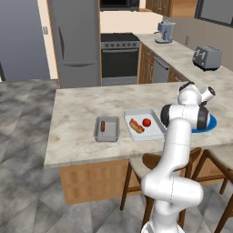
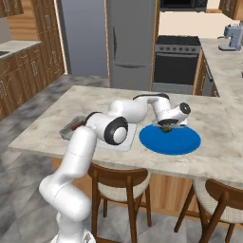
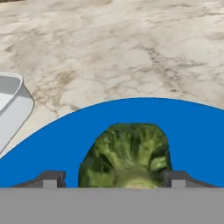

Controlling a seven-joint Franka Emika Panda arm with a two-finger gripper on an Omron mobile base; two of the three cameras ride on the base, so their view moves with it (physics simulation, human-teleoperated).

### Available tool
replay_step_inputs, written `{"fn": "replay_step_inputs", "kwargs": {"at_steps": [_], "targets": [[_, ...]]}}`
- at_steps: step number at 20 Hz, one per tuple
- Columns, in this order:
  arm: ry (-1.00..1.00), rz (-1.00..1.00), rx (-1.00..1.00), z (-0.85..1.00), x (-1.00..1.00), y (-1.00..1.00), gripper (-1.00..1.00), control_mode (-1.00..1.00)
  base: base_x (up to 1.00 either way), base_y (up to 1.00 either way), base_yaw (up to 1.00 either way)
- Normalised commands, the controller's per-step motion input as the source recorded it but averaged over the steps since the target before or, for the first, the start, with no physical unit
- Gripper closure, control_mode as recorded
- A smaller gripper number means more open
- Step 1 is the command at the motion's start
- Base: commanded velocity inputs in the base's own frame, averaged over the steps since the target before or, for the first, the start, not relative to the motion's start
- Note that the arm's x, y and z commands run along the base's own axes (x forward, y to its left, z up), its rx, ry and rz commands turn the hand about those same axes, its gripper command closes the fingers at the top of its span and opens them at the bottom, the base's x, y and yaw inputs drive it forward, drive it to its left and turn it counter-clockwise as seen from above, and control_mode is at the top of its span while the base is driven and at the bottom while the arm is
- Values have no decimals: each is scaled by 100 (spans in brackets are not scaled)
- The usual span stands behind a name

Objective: Place one cooked food and one vegetable from the large plate to each tupperware container.

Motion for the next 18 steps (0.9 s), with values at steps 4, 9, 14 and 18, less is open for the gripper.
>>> {"fn": "replay_step_inputs", "kwargs": {"at_steps": [4, 9, 14, 18], "targets": [[-9, 1, 4, -28, 20, 11, 100, -100, 0, 0, 0], [-3, 0, 5, -10, -36, 19, 100, -100, 0, 0, 0], [-21, 0, -2, 58, -87, 18, 100, -100, 0, 0, 0], [-18, 0, 0, 49, -90, 69, 100, -100, 0, 0, 0]]}}
